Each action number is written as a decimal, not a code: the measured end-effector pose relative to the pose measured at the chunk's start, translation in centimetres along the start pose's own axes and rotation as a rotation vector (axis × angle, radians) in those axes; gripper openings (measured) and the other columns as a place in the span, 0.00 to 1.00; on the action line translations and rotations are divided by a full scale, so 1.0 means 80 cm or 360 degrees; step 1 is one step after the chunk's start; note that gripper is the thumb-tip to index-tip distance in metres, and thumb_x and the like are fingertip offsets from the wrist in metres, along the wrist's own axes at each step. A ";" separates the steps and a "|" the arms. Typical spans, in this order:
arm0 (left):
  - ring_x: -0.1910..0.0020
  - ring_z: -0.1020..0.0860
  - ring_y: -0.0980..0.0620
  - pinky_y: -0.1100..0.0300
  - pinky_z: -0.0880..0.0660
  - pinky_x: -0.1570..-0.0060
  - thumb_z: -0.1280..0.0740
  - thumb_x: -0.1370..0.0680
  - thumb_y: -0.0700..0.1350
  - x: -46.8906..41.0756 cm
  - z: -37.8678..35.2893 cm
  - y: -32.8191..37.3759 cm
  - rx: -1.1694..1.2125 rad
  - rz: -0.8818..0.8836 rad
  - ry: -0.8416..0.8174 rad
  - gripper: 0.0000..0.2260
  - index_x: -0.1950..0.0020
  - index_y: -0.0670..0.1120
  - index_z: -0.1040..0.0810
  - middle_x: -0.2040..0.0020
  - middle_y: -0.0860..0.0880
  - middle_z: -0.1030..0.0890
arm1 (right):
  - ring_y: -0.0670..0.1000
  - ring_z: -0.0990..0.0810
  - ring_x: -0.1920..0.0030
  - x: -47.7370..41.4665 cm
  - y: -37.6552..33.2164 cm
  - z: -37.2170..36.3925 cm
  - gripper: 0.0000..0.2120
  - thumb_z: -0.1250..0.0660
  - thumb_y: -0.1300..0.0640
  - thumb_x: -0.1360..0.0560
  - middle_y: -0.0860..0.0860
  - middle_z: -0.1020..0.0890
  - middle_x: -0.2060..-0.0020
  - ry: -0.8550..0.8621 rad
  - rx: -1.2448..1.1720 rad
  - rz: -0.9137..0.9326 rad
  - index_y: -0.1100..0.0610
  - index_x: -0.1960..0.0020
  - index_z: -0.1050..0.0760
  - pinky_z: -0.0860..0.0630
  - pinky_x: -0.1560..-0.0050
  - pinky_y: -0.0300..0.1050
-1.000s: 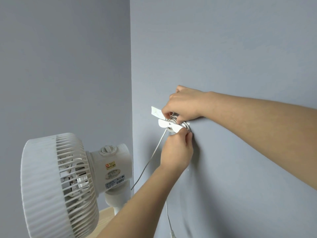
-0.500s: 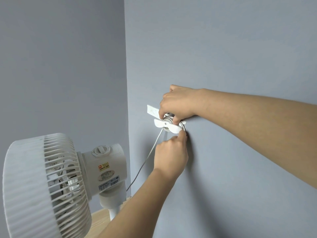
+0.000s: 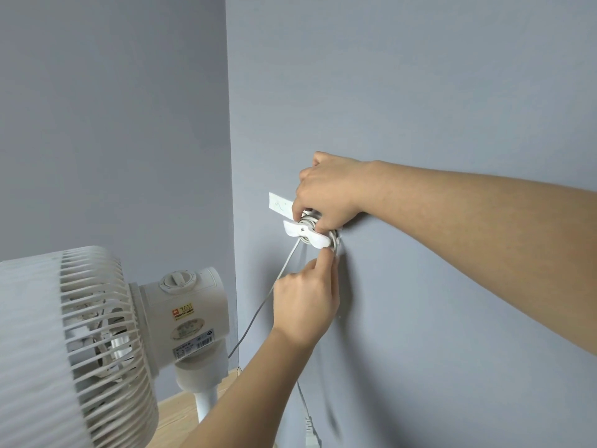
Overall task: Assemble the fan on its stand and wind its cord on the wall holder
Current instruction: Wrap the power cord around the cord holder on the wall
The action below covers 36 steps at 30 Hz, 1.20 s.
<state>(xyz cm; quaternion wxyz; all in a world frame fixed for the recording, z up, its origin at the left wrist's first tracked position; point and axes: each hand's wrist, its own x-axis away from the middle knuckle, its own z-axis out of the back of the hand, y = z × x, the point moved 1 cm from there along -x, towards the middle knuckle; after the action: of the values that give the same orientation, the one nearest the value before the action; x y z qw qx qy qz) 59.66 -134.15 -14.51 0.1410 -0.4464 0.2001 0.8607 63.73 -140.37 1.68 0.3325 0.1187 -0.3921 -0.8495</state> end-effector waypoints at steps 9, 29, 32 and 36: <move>0.82 0.39 0.47 0.68 0.56 0.74 0.30 0.40 0.34 -0.003 -0.019 -0.014 -0.0461 0.0235 -0.0464 0.12 0.64 0.47 0.30 0.80 0.50 0.32 | 0.51 0.27 0.42 -0.008 0.002 -0.007 0.20 0.34 0.50 0.28 0.41 0.22 0.51 -0.0086 -0.0157 -0.0021 0.39 0.38 0.28 0.34 0.36 0.52; 0.66 0.31 0.43 0.58 0.37 0.65 0.49 0.17 0.49 -0.011 -0.008 -0.044 -0.0181 0.0365 -0.0524 0.12 0.48 0.46 0.28 0.59 0.45 0.19 | 0.55 0.59 0.21 -0.029 -0.009 0.011 0.20 0.37 0.49 0.26 0.47 0.39 0.24 -0.0548 0.0146 -0.0309 0.41 0.34 0.27 0.69 0.32 0.73; 0.66 0.31 0.43 0.58 0.37 0.65 0.49 0.17 0.49 -0.012 -0.010 -0.045 -0.0156 0.0368 -0.0533 0.12 0.49 0.46 0.28 0.59 0.45 0.19 | 0.50 0.59 0.21 -0.020 -0.005 0.013 0.27 0.43 0.55 0.24 0.42 0.44 0.22 -0.0514 -0.0054 -0.0210 0.41 0.26 0.37 0.72 0.30 0.69; 0.66 0.32 0.43 0.58 0.37 0.66 0.49 0.17 0.49 -0.012 -0.006 -0.048 -0.0133 0.0387 -0.0540 0.13 0.50 0.45 0.28 0.60 0.44 0.20 | 0.45 0.56 0.21 -0.018 -0.009 0.005 0.30 0.44 0.53 0.24 0.41 0.40 0.23 -0.0523 -0.0232 -0.0128 0.38 0.24 0.44 0.72 0.29 0.65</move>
<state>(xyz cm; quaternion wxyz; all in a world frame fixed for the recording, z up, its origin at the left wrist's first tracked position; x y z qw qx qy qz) 62.14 -131.09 -14.81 0.0491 -0.2732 0.1901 0.9417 64.29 -138.84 1.34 0.2374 -0.0305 -0.3734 -0.8962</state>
